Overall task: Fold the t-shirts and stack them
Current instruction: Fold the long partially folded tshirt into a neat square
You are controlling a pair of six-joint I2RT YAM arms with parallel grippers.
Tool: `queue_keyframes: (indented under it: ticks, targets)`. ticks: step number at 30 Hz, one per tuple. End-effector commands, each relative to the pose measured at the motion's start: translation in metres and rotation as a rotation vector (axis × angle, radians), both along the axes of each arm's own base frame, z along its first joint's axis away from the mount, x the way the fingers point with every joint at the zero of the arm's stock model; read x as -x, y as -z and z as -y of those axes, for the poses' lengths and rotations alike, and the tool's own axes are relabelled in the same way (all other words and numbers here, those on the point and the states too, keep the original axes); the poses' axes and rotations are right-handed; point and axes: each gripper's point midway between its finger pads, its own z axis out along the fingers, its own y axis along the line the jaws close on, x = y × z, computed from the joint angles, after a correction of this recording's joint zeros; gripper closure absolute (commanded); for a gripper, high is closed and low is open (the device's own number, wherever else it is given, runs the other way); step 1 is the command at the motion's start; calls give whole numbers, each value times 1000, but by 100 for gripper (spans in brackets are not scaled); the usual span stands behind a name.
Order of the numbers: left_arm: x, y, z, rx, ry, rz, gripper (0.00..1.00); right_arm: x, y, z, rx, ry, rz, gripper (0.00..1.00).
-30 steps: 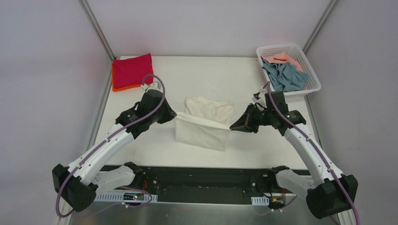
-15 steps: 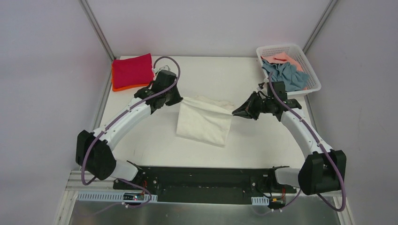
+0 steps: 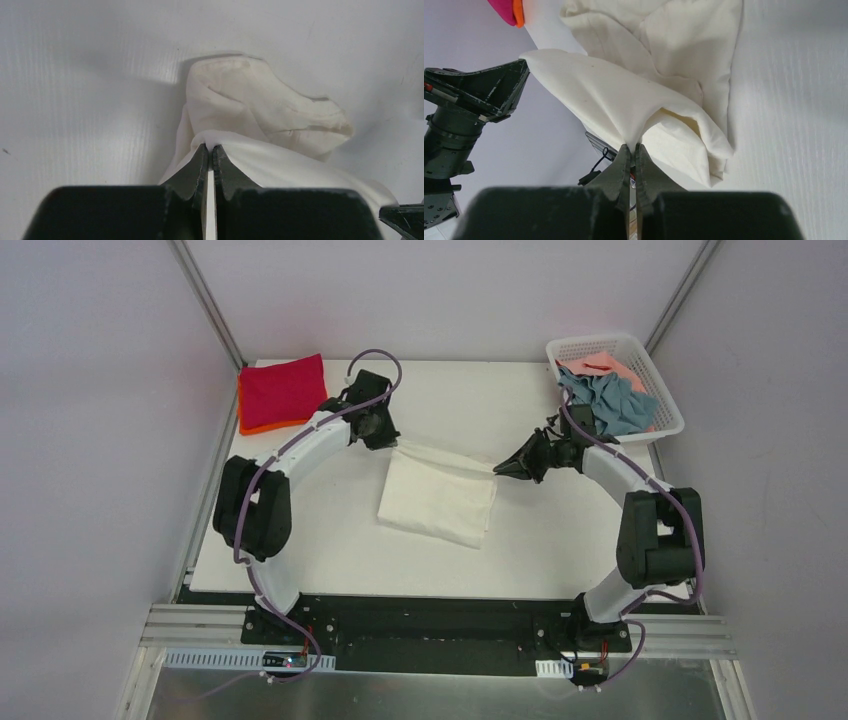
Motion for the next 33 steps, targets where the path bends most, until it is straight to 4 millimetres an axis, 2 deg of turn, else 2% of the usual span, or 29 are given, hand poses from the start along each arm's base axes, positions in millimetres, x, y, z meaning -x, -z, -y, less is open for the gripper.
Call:
queue_keyframes:
  ticks: [1,8,14,19,23,25,26,27,28,29,30,31,32,33]
  targets:
    - [-34,-4,-27,-64,-60,46,100,-37,3,9,-10,63,37,100]
    - [-54,23,-24,-40,-44,-11,100,-61,29,22,58,142,20,100]
    - [-60,33,-9,-3,26,-37,100,-76,31,26,53,198,76,100]
    - [-66,37,-1,12,64,-39,100,-78,32,28,58,228,93,100]
    - [-71,45,4,17,79,-48,93,-80,39,31,59,256,75,100]
    - [-73,47,5,18,82,-51,81,-82,43,33,72,269,69,100]
    - [-73,47,5,19,86,-50,74,-84,43,34,77,276,68,91]
    - [-74,46,7,23,92,-48,64,-85,43,35,82,280,74,74]
    - [-74,43,8,27,100,-43,52,-87,38,35,84,276,87,63]
    - [-74,39,8,31,108,-35,42,-88,33,36,90,272,101,57]
    - [-72,33,9,37,118,-27,30,-88,28,37,100,268,109,50]
    - [-70,28,11,48,133,-21,8,-87,22,38,109,268,124,40]
    - [-67,21,14,61,147,-13,2,-86,15,39,122,267,144,28]
    - [-63,14,15,74,155,-6,1,-84,11,42,144,278,160,15]
